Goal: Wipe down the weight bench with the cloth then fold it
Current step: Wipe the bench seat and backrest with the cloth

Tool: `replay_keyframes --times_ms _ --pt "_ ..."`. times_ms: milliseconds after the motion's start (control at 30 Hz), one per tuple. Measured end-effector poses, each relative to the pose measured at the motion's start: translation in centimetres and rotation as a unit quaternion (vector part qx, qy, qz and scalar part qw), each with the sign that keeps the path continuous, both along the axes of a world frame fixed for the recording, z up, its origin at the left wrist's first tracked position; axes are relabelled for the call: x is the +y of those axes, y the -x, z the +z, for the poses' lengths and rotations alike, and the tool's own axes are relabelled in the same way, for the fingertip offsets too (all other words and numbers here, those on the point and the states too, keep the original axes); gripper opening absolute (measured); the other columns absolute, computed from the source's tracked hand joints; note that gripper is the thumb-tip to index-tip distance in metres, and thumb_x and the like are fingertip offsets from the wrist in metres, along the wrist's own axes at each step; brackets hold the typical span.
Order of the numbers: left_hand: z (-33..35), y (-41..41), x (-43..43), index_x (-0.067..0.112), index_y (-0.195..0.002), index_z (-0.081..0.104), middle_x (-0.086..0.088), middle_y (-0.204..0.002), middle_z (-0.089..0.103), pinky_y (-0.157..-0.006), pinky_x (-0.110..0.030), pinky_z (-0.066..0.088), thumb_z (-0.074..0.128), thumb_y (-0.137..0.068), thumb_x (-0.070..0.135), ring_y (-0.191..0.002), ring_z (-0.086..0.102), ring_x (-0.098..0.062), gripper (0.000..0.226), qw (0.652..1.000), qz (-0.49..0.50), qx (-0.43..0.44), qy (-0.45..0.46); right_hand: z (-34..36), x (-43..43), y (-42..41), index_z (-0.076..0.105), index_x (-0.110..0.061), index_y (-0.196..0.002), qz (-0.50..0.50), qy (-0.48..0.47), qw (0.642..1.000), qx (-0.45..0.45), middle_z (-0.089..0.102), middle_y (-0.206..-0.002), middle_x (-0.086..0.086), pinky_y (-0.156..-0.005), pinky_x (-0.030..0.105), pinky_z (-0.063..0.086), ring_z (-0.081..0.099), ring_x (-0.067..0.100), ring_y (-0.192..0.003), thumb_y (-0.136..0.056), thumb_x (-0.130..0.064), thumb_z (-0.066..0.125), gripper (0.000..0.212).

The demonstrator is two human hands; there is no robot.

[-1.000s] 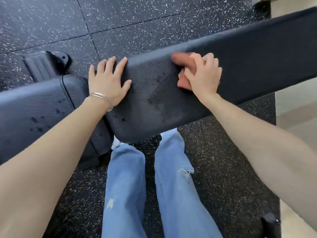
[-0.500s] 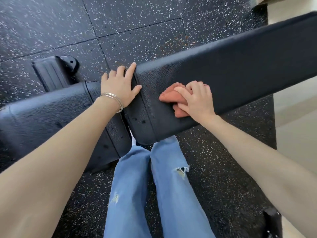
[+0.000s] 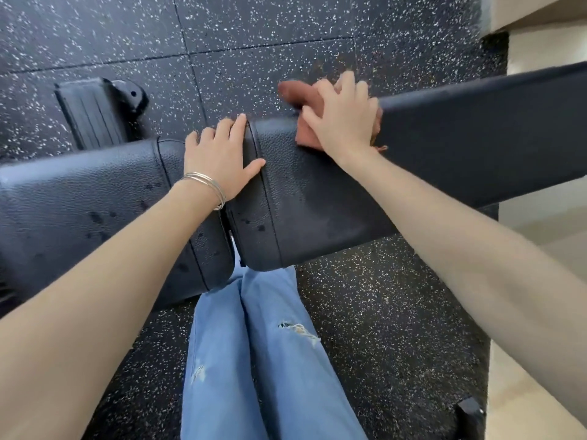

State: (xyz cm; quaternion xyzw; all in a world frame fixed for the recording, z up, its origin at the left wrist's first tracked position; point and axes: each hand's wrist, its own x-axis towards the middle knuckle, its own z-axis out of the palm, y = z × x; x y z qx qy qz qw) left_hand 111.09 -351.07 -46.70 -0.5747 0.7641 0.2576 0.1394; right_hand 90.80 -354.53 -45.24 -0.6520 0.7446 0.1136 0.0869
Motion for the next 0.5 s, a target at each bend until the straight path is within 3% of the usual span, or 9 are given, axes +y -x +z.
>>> replay_keyframes --times_ms 67,167,400,500 --pt "0.3 0.1 -0.3 0.015 -0.149 0.017 -0.011 -0.145 0.036 -0.106 -0.050 0.027 0.039 -0.089 0.060 -0.126 0.041 -0.036 0.079 1.000 -0.005 -0.013 -0.003 0.1 0.1 0.7 0.054 -0.027 -0.114 0.039 -0.004 0.999 -0.022 0.049 -0.118 0.007 -0.084 0.042 0.038 0.046 0.030 -0.108 -0.087 -0.048 0.047 0.035" --pt "0.6 0.6 -0.6 0.012 -0.148 0.018 -0.013 -0.142 0.039 -0.106 -0.050 0.026 0.040 -0.089 0.058 -0.125 0.041 -0.036 0.078 0.999 -0.016 -0.037 -0.006 0.0 -0.8 5.2 0.056 -0.027 -0.113 0.011 -0.005 1.000 -0.027 0.050 -0.114 0.009 -0.084 0.043 0.039 0.047 0.032 -0.106 -0.086 -0.048 0.047 0.036" --pt "1.1 2.2 -0.5 0.005 -0.146 0.022 -0.014 -0.142 0.040 -0.108 -0.050 0.024 0.044 -0.088 0.056 -0.126 0.041 -0.035 0.080 0.997 -0.003 -0.078 -0.004 0.1 -3.5 18.7 0.051 -0.023 -0.123 -0.242 0.006 0.968 0.066 0.045 -0.129 0.015 -0.096 0.053 0.033 0.038 0.038 -0.122 -0.089 -0.047 0.047 0.042" --pt "1.3 2.7 -0.5 0.005 -0.146 0.021 -0.013 -0.143 0.039 -0.108 -0.050 0.025 0.044 -0.088 0.056 -0.127 0.040 -0.033 0.080 0.996 0.000 -0.088 -0.019 0.1 -4.0 19.7 0.050 -0.022 -0.127 -0.291 -0.006 0.954 0.073 0.042 -0.134 0.016 -0.099 0.054 0.030 0.036 0.039 -0.125 -0.090 -0.046 0.048 0.044"
